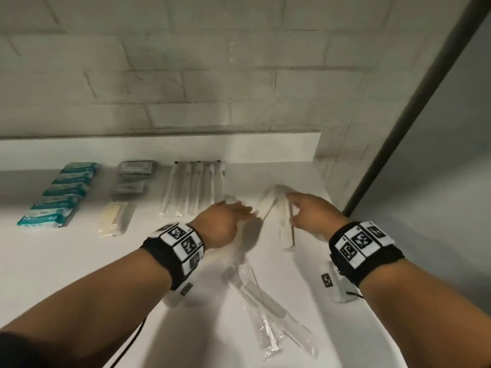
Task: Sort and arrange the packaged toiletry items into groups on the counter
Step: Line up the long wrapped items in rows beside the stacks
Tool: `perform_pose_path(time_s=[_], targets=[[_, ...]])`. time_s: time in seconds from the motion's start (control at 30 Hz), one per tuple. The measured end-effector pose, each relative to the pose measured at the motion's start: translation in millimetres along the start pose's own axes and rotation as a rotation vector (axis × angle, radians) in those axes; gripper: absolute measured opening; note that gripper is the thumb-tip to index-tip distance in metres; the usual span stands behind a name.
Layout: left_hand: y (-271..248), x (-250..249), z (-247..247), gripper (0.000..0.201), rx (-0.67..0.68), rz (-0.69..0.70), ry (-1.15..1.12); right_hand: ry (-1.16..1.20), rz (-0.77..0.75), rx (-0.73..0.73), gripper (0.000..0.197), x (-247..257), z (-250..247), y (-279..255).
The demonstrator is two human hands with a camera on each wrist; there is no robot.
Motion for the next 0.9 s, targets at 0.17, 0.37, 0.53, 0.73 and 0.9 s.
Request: perform_pose_path(time_s=[0.17, 0.37, 0.53, 0.73, 0.9], targets=[[8.5, -11.4, 27.2, 0.061, 0.131, 0.067, 0.154, -0.312, -0.211, 0.231, 0.07, 9.7, 29.0, -13.7], [34.4, -12.9, 19.9, 0.032, 0.04, -0.205, 0.069, -0.404, -0.237, 0.246, 0.072, 24.5, 39.9, 11.3], [46.5, -4.1, 13.3, 0.029, -0.044, -0.257, 0.151, -0.383, -0.249, 0.19, 0.053, 41.1, 42.4, 35.1], [60.0, 18.9, 5.7, 0.041, -0.032, -0.249, 0.23, -0.268, -0.209, 0.258, 0.075, 41.3, 39.5, 46.4], [63.0, 24.3, 9.0, 0.036, 0.035, -0.235, 0.256, -0.276, -0.264, 0.261, 0.083, 40.4, 38.6, 49.3]])
Point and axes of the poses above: each hand's wrist, its own y-axis towards the middle knuckle, its own z-axis out of the palm, x = y × z, the point moved 10 cm from there along y, towards the middle knuckle, and after that the axes turned 12 degrees about -x, right-handed, at the moved point
